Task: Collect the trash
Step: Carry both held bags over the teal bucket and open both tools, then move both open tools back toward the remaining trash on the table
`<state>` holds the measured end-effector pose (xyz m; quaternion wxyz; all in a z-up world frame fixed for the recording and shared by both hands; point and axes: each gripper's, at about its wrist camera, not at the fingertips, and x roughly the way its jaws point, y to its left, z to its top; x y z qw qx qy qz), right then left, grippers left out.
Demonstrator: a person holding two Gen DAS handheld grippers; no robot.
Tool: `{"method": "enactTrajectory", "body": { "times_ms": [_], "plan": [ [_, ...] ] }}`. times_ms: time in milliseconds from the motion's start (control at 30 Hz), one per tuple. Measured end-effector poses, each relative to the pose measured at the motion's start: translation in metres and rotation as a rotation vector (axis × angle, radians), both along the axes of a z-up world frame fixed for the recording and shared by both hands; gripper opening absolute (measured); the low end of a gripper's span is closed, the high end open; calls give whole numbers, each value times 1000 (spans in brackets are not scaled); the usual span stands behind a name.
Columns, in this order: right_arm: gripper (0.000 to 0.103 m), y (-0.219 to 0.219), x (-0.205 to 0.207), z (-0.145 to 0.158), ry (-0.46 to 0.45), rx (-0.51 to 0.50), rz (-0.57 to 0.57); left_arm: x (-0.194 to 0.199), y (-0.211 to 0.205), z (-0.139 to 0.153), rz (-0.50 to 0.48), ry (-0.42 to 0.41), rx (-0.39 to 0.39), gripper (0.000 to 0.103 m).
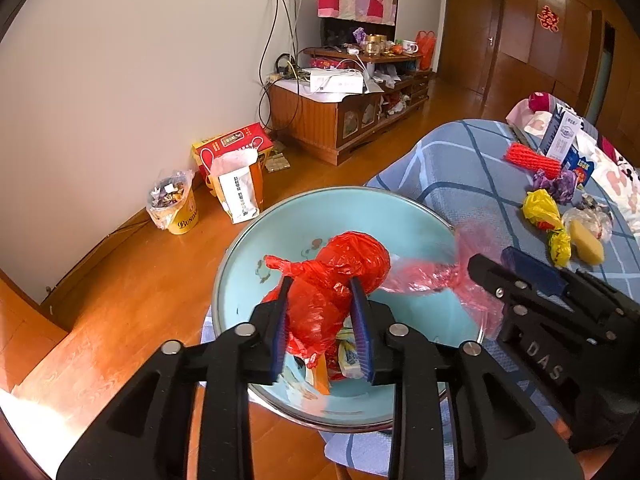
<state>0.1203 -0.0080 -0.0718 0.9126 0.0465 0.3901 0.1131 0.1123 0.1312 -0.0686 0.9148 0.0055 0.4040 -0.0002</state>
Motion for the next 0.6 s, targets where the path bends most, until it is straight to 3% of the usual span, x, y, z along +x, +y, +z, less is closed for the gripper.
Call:
{"method": "enactTrajectory", "body": {
  "times_ms": [167,333,600],
  "plan": [
    [34,-8,-6,11,-41,13,-28,-2,1,4,12,-9,8,46],
    [36,-23,-11,18,-68,26,-88,-7,0,9,27,-21,24,68],
    [67,-55,-32,25,-94,36,-183,-15,-7,19,60,-48,66,95]
  ]
}}
